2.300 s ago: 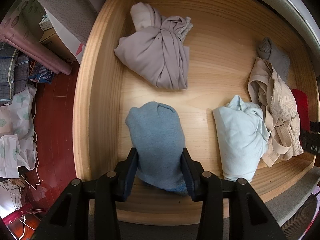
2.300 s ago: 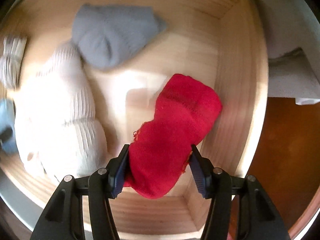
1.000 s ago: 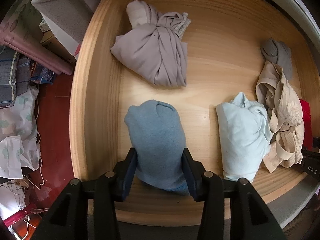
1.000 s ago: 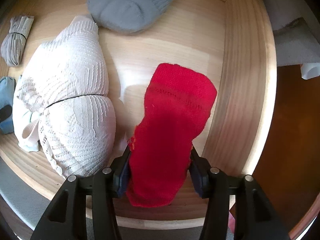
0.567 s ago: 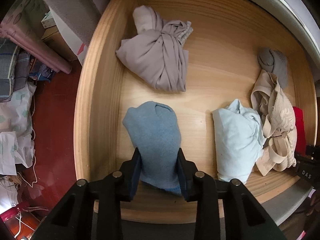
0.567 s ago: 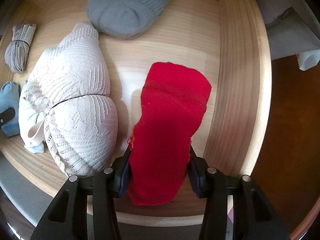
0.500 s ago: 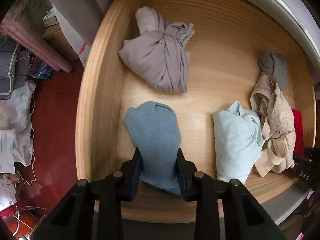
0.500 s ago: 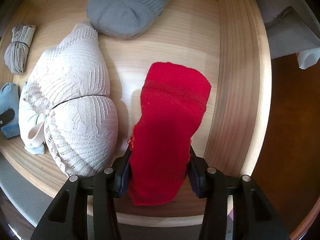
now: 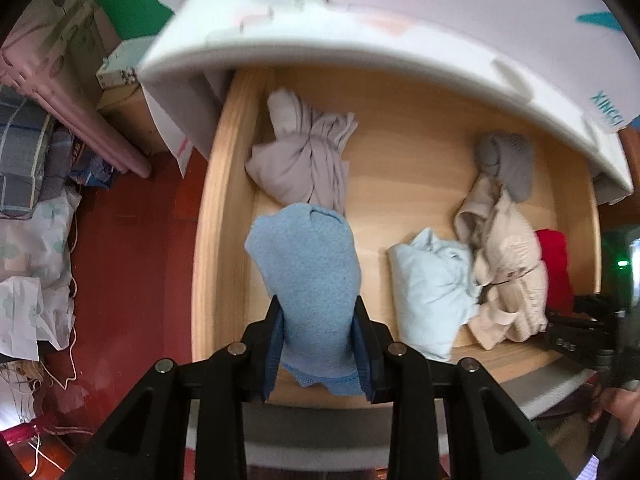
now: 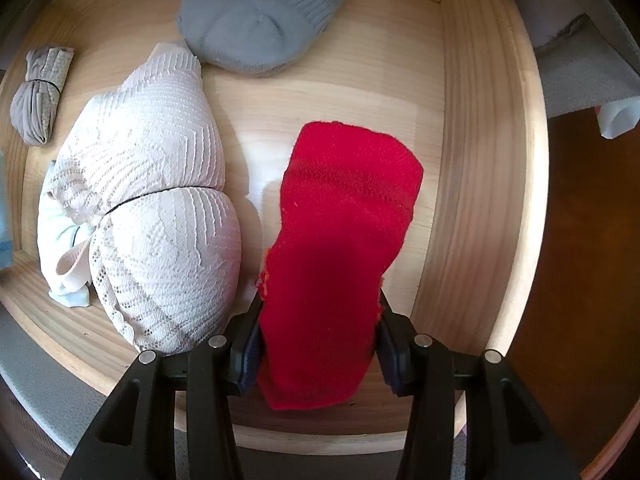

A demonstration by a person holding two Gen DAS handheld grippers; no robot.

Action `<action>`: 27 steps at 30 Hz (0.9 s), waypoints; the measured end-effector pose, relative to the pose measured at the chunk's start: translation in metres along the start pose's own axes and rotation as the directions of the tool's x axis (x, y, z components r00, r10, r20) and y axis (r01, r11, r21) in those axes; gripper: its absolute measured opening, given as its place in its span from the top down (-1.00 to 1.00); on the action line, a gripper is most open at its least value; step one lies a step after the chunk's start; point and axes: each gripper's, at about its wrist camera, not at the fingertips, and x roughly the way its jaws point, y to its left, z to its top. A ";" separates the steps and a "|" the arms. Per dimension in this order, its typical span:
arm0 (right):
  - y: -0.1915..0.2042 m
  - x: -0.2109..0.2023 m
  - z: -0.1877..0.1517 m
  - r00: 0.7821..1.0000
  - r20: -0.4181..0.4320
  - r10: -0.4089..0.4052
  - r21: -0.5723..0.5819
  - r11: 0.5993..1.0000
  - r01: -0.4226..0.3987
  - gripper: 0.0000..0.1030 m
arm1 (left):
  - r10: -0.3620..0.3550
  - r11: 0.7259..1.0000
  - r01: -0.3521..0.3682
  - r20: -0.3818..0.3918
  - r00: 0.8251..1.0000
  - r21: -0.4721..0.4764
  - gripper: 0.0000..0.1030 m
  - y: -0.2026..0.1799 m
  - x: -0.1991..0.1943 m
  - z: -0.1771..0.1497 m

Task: Take underwear out of drawer
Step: 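Hold the red sock in the right gripper while left holds the blue sock, then carry the blue sock into the pink box and open the left gripper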

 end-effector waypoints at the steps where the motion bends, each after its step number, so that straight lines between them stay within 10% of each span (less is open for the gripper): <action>1: 0.002 0.001 0.000 1.000 0.000 -0.003 -0.002 1.000 0.003 0.13 | -0.006 1.000 0.006 0.013 1.000 0.002 0.40 0.000 -0.008 0.001; 10: 0.006 0.000 -0.003 1.000 -0.003 -0.011 -0.008 1.000 0.011 0.13 | -0.057 0.998 0.052 0.174 0.983 0.031 0.40 -0.001 -0.101 0.030; 19: 0.004 -0.003 -0.003 1.000 -0.004 -0.010 -0.010 1.000 0.010 0.13 | -0.057 0.995 0.020 0.378 0.924 0.100 0.40 -0.022 -0.215 0.086; 27: 0.005 -0.002 -0.004 1.000 -0.004 -0.006 -0.005 1.000 0.006 0.13 | -0.040 0.991 -0.024 0.458 0.888 0.134 0.40 -0.051 -0.237 0.155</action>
